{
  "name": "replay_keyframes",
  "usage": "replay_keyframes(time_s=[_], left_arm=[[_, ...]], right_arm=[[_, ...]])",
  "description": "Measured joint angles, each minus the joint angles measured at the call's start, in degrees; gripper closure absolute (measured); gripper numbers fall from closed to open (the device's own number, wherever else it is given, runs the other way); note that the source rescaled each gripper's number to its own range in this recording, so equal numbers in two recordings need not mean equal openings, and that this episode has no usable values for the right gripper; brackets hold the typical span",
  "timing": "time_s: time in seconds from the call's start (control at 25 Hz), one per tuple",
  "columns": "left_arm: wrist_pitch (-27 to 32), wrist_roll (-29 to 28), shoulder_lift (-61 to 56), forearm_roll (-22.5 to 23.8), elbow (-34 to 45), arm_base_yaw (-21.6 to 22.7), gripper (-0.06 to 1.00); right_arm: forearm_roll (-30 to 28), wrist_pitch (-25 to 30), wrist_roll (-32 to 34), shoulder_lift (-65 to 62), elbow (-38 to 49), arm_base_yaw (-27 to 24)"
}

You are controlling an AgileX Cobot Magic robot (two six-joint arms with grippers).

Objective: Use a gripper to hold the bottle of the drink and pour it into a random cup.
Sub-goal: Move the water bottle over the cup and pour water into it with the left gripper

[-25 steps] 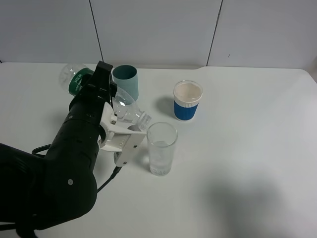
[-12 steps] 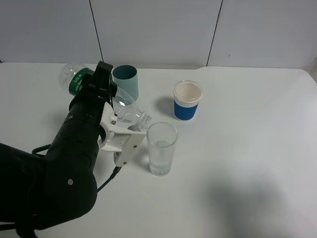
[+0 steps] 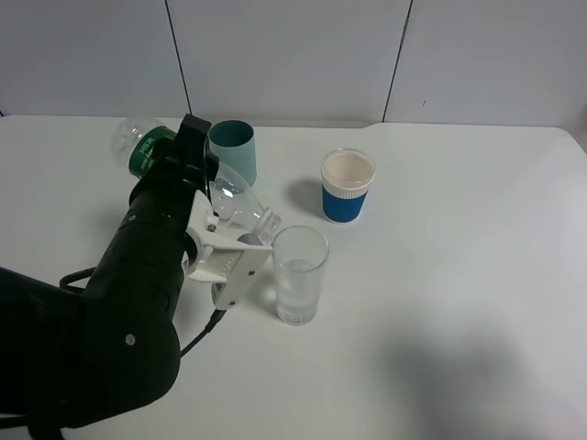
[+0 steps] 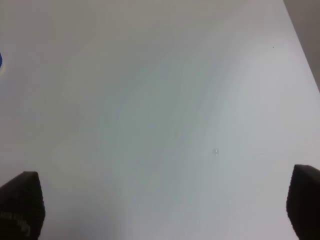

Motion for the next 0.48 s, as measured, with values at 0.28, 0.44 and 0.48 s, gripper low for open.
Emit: replay_keyframes(time_s=[0.28, 0.44, 0.48], left_arm=[[0.0, 0.0, 0.0, 0.0, 0.0, -1.49, 0.94], [0.0, -1.15, 0.0, 0.0, 0.0, -1.49, 0.94], [0.0, -2.09, 0.0, 0.0, 0.0, -1.49, 0.94]], right_arm=[[0.0, 0.0, 0.0, 0.0, 0.0, 0.0], [0.0, 0.0, 0.0, 0.0, 0.0, 0.0], [0.0, 0.0, 0.0, 0.0, 0.0, 0.0]])
